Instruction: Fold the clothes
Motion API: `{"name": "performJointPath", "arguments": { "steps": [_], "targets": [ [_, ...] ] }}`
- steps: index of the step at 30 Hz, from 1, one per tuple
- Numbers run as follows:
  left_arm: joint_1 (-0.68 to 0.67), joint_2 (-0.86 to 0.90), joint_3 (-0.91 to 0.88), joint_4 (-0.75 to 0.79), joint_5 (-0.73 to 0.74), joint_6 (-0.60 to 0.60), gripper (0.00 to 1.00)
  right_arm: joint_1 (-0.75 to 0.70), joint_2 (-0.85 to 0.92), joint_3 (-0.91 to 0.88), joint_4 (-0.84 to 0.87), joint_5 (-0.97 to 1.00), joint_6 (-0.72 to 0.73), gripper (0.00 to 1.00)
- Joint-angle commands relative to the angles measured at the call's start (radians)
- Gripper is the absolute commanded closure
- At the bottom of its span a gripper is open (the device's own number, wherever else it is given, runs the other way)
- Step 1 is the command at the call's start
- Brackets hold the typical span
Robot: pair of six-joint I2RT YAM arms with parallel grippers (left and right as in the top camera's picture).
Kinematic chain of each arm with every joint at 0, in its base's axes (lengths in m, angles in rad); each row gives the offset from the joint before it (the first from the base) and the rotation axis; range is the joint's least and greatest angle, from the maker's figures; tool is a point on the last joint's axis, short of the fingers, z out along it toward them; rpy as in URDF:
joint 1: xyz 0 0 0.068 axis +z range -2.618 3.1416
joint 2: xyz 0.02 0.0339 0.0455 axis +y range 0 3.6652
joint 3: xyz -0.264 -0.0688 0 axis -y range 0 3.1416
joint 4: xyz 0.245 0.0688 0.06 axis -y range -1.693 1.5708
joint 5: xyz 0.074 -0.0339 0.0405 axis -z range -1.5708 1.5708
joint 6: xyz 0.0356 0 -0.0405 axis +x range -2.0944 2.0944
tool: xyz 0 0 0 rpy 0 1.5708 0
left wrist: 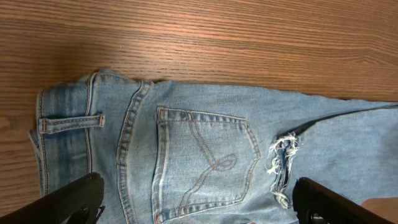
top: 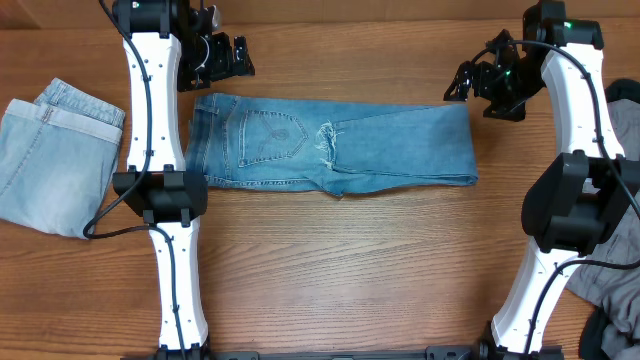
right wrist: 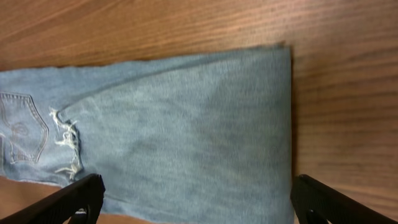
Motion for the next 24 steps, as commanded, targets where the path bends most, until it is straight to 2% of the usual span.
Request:
{"name": "performJointPath", "arguments": {
  "steps": [1,3,5,6,8,10,13,15,21,22,24],
  "targets": [
    [0.003,0.0,0.018,-0.002,-0.003,-0.002,0.0,0.0,-0.026,0.019,0.033,0.003,-0.003,0.0],
    [0.003,-0.001,0.018,-0.002,-0.003,-0.002,0.0,0.0,-0.026,0.019,0.079,0.005,-0.003,0.0],
    [0.003,-0.001,0.018,-0.002,-0.003,-0.002,0.0,-0.001,-0.025,0.018,-0.006,0.107,-0.003,0.0],
    [0.003,-0.001,0.018,-0.002,-0.003,-0.002,0.0,-0.001,-0.025,-0.002,-0.018,0.187,-0.003,0.04],
    [0.003,-0.001,0.018,-0.002,-0.003,-0.002,0.0,-0.001,-0.024,-0.074,-0.002,0.22,-0.003,0.05],
    [0.003,0.0,0.018,-0.002,-0.003,-0.002,0.0,-0.001,-0.024,-0.168,0.076,0.22,-0.031,0.12],
    [0.003,0.0,0.018,-0.002,-0.003,-0.002,0.0,-0.001,-0.024,-0.272,0.211,0.193,-0.03,0.14],
    [0.003,0.0,0.018,-0.002,-0.003,-0.002,0.0,-0.001,-0.024,-0.312,0.249,0.208,-0.037,0.22],
    [0.003,-0.001,0.018,-0.002,-0.003,-0.002,0.0,-0.004,-0.023,-0.467,0.402,0.137,-0.037,0.27],
    [0.003,-0.001,0.018,-0.002,-0.003,-0.002,0.0,-0.004,-0.023,-0.482,0.415,0.138,-0.037,0.34],
    [0.003,-0.001,0.018,-0.002,-0.003,-0.002,0.0,-0.006,-0.023,-0.507,0.447,0.148,-0.036,0.6]
  ]
}}
